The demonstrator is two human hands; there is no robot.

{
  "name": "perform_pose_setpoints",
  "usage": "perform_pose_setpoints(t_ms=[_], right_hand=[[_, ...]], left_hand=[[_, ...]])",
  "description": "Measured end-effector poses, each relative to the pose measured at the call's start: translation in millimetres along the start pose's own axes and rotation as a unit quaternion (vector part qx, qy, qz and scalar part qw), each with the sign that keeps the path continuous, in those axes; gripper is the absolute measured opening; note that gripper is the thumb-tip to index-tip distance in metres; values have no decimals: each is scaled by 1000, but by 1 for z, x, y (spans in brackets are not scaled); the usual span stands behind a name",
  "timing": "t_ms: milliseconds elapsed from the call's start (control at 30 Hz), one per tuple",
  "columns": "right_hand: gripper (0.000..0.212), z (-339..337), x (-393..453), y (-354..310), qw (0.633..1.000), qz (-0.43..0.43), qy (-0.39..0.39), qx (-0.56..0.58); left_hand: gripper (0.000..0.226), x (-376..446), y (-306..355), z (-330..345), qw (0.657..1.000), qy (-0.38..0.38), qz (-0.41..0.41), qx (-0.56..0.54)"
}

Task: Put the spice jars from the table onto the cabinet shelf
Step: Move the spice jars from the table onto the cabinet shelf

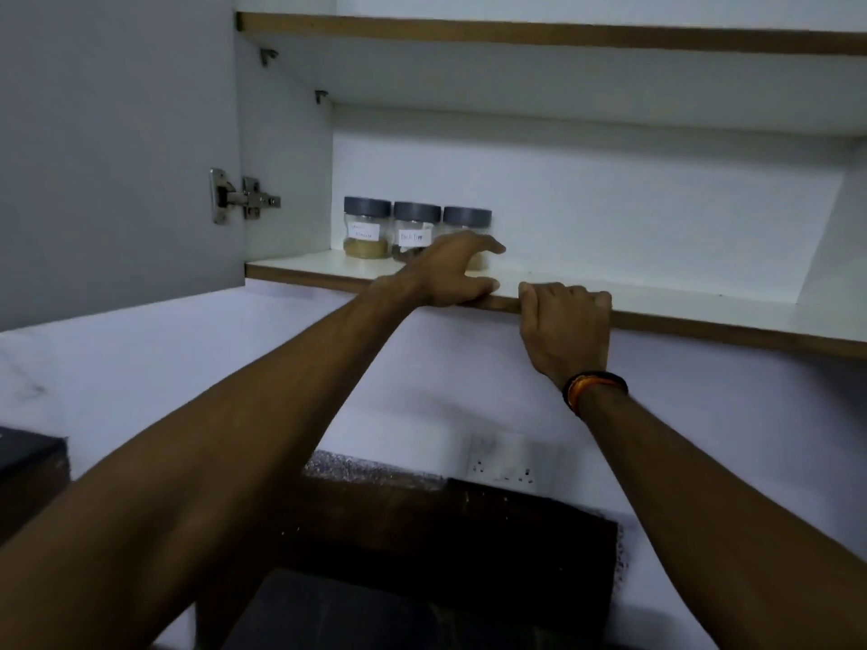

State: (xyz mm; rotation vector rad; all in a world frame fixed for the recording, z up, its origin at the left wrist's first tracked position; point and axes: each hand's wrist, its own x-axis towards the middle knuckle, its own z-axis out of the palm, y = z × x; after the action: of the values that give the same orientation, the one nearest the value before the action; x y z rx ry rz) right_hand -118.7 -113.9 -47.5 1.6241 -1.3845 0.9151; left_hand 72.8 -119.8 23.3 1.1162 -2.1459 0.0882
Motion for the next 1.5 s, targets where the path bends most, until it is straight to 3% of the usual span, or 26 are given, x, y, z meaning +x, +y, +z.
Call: perform_pose_setpoints(t_ms=[67, 200, 267, 367, 633, 767, 900, 1000, 1100, 1333, 1500], right_hand=[[35, -2, -19, -2, 999, 10, 4, 34], [63, -12, -58, -12, 997, 14, -12, 79], [67, -16, -78, -20, 993, 31, -17, 115], [66, -13, -126, -30, 987, 46, -82, 129], [46, -7, -262, -44, 936, 111, -271, 196], [37, -14, -329, -48, 897, 113, -379, 196], [33, -22, -389, -50, 880, 92, -427, 185], [29, -27, -426, -55, 862, 94, -472, 163], [38, -34, -463, -60, 842, 69, -522, 120], [46, -61, -515, -71, 839, 44, -532, 104], [42, -89, -550, -83, 860, 41, -488, 143]], left_hand=[[56, -22, 7, 9, 1000, 8, 11, 8], [57, -64, 17, 32, 998, 10, 30, 48], [58, -83, 21, 43, 995, 49, 44, 73], [60, -115, 27, 70, 994, 80, 36, 63], [61, -221, 34, 167, 993, -64, -84, -61], [50, -280, 46, 213, 971, -164, -135, -107], [42, -332, 52, 251, 938, -254, -177, -156], [36, -365, 58, 271, 917, -285, -207, -188], [32, -395, 65, 286, 895, -310, -242, -210], [28, -439, 65, 308, 883, -318, -264, -224], [45, -459, 65, 314, 888, -291, -295, -199]])
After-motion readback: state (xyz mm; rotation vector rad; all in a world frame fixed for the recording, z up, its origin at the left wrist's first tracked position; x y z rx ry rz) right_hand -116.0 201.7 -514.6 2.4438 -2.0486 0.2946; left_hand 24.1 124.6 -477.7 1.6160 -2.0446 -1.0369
